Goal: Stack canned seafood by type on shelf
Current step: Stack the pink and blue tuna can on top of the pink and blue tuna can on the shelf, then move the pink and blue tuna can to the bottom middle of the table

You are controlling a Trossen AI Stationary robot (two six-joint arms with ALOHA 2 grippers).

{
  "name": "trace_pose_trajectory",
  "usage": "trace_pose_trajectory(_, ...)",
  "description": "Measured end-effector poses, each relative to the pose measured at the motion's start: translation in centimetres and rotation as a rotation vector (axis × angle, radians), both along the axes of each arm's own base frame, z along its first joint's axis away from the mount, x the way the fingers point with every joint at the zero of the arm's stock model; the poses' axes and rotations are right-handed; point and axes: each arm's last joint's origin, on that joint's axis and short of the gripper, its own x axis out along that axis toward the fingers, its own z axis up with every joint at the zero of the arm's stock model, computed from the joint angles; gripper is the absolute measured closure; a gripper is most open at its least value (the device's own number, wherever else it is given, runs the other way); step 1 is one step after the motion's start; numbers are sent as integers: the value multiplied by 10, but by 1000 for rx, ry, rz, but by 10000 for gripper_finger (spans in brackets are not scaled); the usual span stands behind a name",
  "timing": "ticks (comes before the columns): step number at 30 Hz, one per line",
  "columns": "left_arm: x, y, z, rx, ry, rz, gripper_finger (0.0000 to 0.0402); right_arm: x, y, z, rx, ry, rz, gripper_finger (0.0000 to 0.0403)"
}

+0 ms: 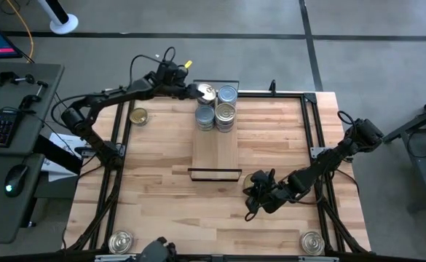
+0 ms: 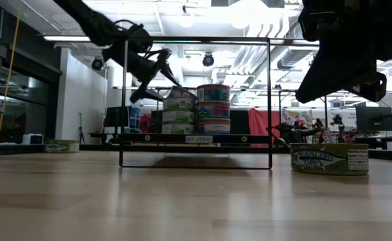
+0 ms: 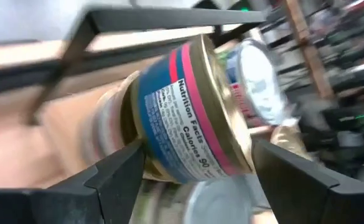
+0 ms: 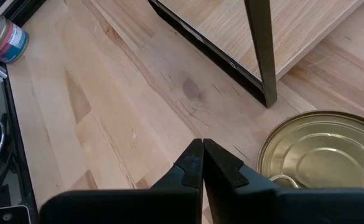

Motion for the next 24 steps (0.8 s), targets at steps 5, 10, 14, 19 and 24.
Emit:
trace_pose_trajectory(5,-1,1,8,51,95,17,121,0,0,0,-8,-5,-6,403)
trace_pose_trajectory(10,-3,-1,5,38,150,0,122,0,-1,0,-24,-16,-21,403)
trace_pose_trajectory(14,-4,-5,10,25,111,-59,122,0,-1,0,-29,-19,-26,403)
trace_pose_trajectory(19,-17,-22,39,93,46,-181,122,0,-1,1,-31,-19,-25,403)
trace_pose_trajectory(24,-40,-56,78,244,27,-228,133,0,-2,0,-71,-19,-18,403)
